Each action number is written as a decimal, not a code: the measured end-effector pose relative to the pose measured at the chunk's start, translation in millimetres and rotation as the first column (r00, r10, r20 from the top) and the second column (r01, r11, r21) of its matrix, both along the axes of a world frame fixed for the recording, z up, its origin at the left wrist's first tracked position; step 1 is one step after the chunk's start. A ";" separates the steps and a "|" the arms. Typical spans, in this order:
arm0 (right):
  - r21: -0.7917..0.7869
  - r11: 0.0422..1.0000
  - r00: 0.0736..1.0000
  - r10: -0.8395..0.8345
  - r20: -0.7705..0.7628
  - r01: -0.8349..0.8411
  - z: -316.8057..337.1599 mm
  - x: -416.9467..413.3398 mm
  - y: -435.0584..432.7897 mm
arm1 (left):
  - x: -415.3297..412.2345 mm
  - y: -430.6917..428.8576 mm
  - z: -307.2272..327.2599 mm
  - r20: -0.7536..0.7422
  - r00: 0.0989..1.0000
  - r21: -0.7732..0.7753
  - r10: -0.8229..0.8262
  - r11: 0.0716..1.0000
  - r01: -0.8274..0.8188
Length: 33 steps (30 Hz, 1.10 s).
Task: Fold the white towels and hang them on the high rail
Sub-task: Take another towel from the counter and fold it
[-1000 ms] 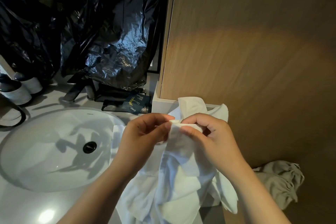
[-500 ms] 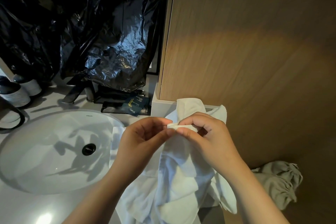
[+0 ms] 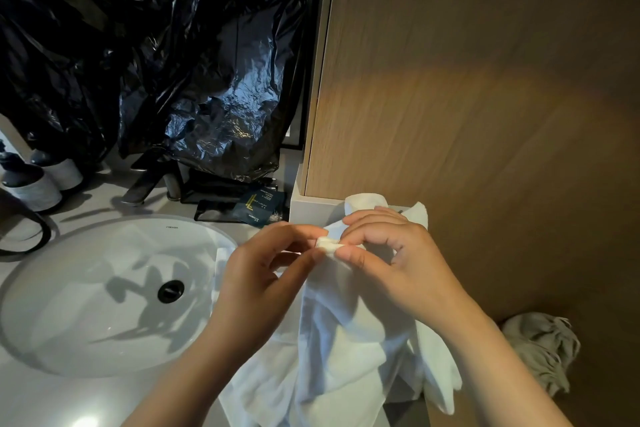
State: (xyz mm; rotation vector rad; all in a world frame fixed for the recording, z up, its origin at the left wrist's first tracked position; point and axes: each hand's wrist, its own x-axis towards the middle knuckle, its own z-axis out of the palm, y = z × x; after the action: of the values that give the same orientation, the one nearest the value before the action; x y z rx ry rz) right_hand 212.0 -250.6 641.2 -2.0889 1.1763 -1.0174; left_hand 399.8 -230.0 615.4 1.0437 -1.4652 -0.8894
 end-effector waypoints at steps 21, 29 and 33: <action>0.009 1.000 0.977 -0.024 -0.212 0.027 -2.4 -20.4 -16.5 | 4.9 -40.0 28.3 -0.135 0.957 0.038 0.256 0.967 -0.253; -0.031 1.000 0.920 -0.009 -0.392 -0.004 0.2 -33.2 -34.3 | 9.5 -91.4 60.9 -0.165 0.950 -0.010 0.266 0.962 -0.271; 0.039 0.997 0.910 -0.048 -0.411 0.070 -12.9 -51.7 -38.9 | 19.0 -110.9 64.4 -0.097 0.947 -0.079 0.305 0.946 -0.313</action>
State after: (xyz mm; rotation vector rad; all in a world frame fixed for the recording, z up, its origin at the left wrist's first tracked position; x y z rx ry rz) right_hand 160.3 -289.5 628.2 -2.3049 1.4554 -0.5727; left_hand 418.8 -340.9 679.8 1.1161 -1.2186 -0.6258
